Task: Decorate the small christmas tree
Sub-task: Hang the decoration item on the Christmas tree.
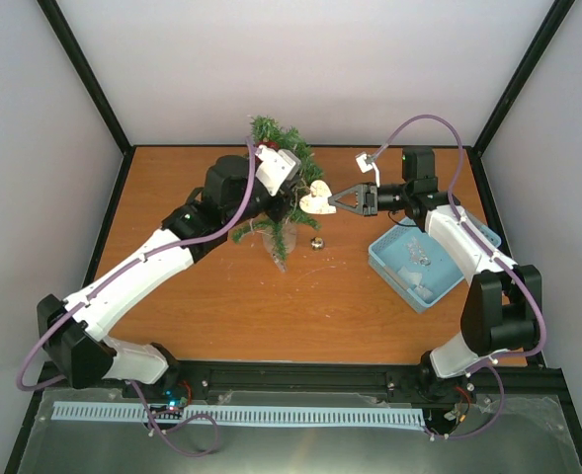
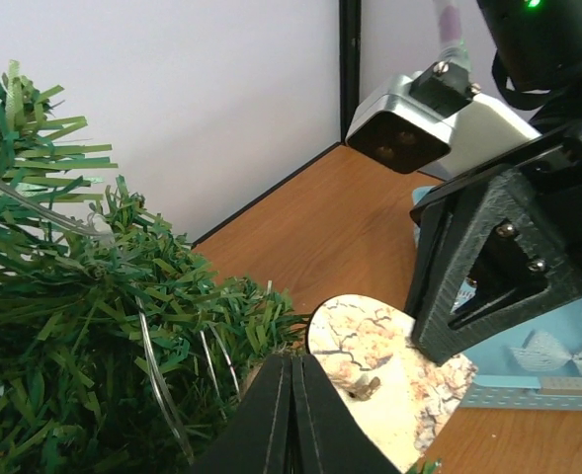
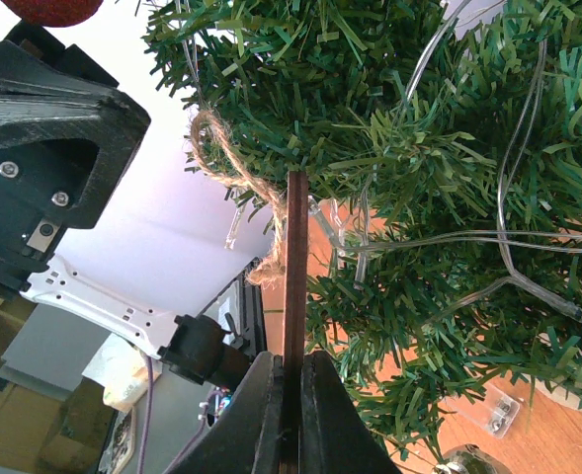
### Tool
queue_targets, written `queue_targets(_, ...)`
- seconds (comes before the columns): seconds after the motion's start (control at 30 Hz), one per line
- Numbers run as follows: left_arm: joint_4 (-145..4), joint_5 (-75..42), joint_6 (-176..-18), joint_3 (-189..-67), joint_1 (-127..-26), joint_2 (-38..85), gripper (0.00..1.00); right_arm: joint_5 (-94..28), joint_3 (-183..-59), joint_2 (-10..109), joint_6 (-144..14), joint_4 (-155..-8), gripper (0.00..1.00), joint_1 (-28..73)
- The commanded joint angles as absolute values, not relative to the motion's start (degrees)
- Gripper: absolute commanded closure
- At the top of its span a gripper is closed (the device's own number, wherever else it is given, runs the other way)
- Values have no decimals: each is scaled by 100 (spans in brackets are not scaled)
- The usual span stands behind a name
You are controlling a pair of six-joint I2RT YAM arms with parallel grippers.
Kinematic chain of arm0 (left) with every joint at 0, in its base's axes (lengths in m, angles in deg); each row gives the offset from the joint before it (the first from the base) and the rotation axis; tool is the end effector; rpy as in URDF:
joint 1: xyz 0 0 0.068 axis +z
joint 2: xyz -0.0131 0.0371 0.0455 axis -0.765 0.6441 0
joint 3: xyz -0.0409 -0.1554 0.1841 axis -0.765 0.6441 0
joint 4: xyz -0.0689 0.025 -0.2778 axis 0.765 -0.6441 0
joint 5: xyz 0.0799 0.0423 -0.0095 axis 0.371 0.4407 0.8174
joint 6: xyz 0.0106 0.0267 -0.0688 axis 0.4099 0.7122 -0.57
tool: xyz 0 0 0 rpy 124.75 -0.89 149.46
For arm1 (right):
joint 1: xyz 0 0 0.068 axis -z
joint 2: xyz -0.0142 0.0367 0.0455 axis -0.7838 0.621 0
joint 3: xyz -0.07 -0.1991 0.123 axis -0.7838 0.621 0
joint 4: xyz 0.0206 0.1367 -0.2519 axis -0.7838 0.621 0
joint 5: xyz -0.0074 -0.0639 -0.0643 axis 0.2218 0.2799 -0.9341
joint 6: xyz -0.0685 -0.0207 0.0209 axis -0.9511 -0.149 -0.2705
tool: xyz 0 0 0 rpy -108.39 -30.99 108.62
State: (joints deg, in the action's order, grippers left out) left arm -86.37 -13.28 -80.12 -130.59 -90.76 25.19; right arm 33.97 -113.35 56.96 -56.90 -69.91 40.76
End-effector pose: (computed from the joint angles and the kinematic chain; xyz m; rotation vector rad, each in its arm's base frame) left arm 0.2782 -0.2476 0.3534 0.7911 1.7086 -0.5111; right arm 0.3487 0.1283 0.2593 -0.7245 1.9228 1.6419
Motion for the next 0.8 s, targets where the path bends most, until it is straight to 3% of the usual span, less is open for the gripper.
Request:
queue_targets(0.0,-8812,-856,-7761,-13420,-9218,2671,99,3437,-11448,5702,-5753,-7032,97,4118)
queue_targets(0.77,-8636,-300,-7515,-13209,-9340,2922,98,3363,-11416,5739,-5958,-6804,97,4142)
